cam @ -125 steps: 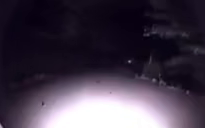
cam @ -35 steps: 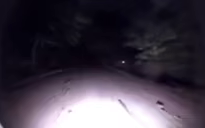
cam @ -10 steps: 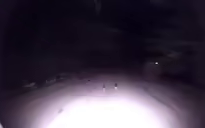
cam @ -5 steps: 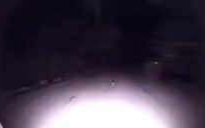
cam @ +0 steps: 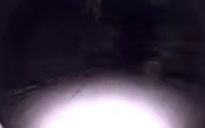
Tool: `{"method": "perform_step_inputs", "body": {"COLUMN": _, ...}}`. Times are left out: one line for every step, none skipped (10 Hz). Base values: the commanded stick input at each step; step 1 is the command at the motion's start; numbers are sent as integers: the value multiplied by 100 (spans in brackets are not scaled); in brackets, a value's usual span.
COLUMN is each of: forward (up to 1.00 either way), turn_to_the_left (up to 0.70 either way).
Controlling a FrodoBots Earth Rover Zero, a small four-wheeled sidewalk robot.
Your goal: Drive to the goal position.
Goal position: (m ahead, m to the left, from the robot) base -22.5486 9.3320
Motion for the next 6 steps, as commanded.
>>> {"method": "perform_step_inputs", "body": {"forward": -100, "turn_to_the_left": 0}}
{"method": "perform_step_inputs", "body": {"forward": -100, "turn_to_the_left": 0}}
{"method": "perform_step_inputs", "body": {"forward": -100, "turn_to_the_left": 0}}
{"method": "perform_step_inputs", "body": {"forward": -100, "turn_to_the_left": 0}}
{"method": "perform_step_inputs", "body": {"forward": -100, "turn_to_the_left": 0}}
{"method": "perform_step_inputs", "body": {"forward": -100, "turn_to_the_left": 0}}
